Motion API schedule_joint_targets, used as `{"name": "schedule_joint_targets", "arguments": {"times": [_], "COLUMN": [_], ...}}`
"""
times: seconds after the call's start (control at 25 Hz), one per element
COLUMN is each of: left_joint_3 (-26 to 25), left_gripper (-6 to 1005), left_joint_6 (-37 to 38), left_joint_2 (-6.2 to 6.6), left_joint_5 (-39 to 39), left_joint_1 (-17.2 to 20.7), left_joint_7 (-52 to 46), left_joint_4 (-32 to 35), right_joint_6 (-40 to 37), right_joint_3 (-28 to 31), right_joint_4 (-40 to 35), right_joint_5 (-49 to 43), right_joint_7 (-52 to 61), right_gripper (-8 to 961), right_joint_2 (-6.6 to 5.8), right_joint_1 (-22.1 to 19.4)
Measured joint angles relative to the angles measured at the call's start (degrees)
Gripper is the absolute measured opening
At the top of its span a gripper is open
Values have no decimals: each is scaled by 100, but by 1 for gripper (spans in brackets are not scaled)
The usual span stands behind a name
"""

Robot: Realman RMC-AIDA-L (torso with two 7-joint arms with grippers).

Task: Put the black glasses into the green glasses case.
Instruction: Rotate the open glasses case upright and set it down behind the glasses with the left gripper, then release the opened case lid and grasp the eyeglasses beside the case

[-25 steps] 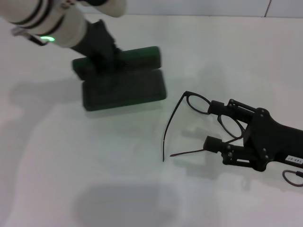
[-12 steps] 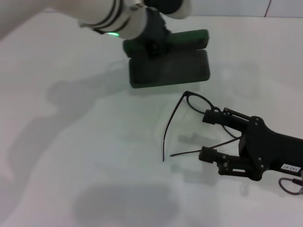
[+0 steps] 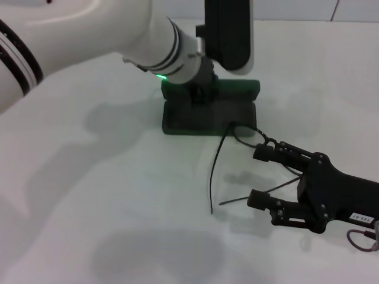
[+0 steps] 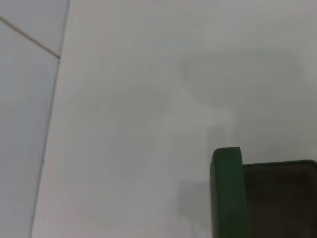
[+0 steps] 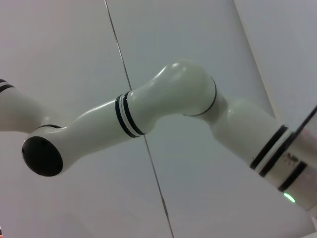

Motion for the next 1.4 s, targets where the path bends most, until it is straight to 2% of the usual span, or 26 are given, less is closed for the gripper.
{"name": "schedule_joint_targets", "arguments": {"times": [0.24,0.64,0.72,0.84,0.96,1.0,1.08,1.16,1.24,1.32,1.4], "left_joint_3": [111,-96,-172,-371,-540,-564,-635,-756,-992,-1293,-1646], "left_gripper": [242,254,415,431,431,421,401,381,361,341,321], "left_joint_6": [17,140,263,498,470,439,350,280,265,271,354], "left_joint_2": [4,18,22,18,13,13,16,30,35,34,32], "left_joint_5": [-12,-330,-412,-456,-501,-564,-866,-1595,-2542,-3650,-5087], "left_joint_1": [-5,31,82,296,936,1120,1588,2138,2634,3045,3485], "left_joint_7": [5,-31,-31,-89,-371,-394,-386,-194,251,858,1696], "left_joint_4": [14,174,376,913,2093,2359,2983,3617,3980,4013,3696], "right_joint_6": [-18,-25,-20,26,79,151,331,657,976,1260,1507], "right_joint_3": [-10,-15,-14,8,19,18,19,34,44,83,326], "right_joint_4": [27,77,83,91,25,-14,-74,-268,-666,-1156,-1709], "right_joint_5": [0,1,-10,-58,-63,-84,-203,-491,-860,-1342,-2130], "right_joint_7": [-11,-13,2,40,264,386,535,786,1349,1984,2766], "right_gripper": [831,830,830,830,830,830,761,692,610,515,420], "right_joint_2": [-1,-2,-2,-32,-184,-272,-402,-565,-739,-883,-942], "right_joint_1": [-2,-2,0,28,137,227,401,590,713,818,916]}}
